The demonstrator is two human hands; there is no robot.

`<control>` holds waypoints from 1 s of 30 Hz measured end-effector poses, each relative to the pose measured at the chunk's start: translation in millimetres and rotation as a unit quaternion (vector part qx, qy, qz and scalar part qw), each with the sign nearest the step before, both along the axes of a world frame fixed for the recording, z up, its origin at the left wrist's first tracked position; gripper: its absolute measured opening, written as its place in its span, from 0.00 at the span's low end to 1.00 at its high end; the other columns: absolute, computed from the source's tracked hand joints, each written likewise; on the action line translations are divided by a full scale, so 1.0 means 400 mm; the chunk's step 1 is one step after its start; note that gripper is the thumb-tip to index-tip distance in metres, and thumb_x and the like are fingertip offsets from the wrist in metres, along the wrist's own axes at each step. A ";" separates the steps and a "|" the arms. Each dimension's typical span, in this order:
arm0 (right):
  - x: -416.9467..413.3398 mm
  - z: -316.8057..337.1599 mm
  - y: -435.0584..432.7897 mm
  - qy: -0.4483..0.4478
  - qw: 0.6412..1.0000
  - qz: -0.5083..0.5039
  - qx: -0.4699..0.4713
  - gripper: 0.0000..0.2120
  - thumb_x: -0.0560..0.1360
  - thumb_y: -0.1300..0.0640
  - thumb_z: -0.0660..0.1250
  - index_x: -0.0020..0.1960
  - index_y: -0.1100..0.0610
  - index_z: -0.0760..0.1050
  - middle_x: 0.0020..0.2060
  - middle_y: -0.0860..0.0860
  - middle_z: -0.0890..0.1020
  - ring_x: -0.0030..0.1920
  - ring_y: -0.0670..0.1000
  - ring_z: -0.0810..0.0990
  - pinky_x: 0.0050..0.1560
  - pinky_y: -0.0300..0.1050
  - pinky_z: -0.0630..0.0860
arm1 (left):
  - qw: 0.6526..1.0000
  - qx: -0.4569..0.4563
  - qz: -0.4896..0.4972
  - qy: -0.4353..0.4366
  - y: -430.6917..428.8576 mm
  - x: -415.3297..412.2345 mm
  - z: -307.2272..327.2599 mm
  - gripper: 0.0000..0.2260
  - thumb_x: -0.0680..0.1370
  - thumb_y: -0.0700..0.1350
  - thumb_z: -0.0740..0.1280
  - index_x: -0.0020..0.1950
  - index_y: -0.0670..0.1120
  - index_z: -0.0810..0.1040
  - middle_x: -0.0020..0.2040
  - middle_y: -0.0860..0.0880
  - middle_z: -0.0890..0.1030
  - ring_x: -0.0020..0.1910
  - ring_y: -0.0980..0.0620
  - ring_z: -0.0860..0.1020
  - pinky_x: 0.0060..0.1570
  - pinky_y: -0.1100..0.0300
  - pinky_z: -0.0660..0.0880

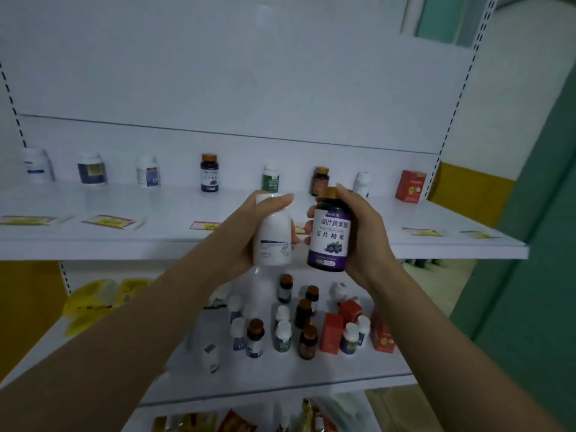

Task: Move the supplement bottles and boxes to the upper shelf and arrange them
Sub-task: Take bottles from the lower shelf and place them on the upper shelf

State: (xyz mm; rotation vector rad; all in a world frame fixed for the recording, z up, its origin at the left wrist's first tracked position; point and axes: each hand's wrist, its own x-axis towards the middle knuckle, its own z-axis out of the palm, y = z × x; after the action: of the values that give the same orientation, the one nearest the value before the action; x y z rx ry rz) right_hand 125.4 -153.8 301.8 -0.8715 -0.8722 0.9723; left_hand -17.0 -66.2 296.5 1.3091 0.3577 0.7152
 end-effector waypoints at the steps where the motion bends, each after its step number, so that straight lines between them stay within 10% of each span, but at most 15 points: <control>1: 0.003 0.010 0.002 -0.007 1.000 -0.015 0.003 0.11 0.75 0.50 0.62 0.43 0.58 0.75 0.34 0.55 0.81 0.30 0.52 0.79 0.33 0.41 0.78 | 1.000 0.008 0.008 -0.006 0.000 0.006 0.013 0.09 0.76 0.49 0.66 0.48 0.49 0.68 0.37 0.44 0.77 0.32 0.49 0.77 0.36 0.56 0.77; 30: 0.098 0.041 0.035 -0.072 0.992 -0.108 -0.007 0.13 0.75 0.50 0.61 0.43 0.59 0.77 0.34 0.54 0.82 0.30 0.52 0.80 0.39 0.45 0.77 | 0.998 0.009 -0.051 -0.025 0.067 0.140 0.050 0.07 0.75 0.47 0.66 0.45 0.44 0.72 0.34 0.44 0.79 0.29 0.48 0.77 0.36 0.57 0.76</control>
State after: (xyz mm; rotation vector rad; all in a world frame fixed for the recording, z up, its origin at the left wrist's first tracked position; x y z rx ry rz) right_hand 164.7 -139.7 318.3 -1.0345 -0.8735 0.7351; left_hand 38.9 -39.5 316.6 1.3140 0.2441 0.6648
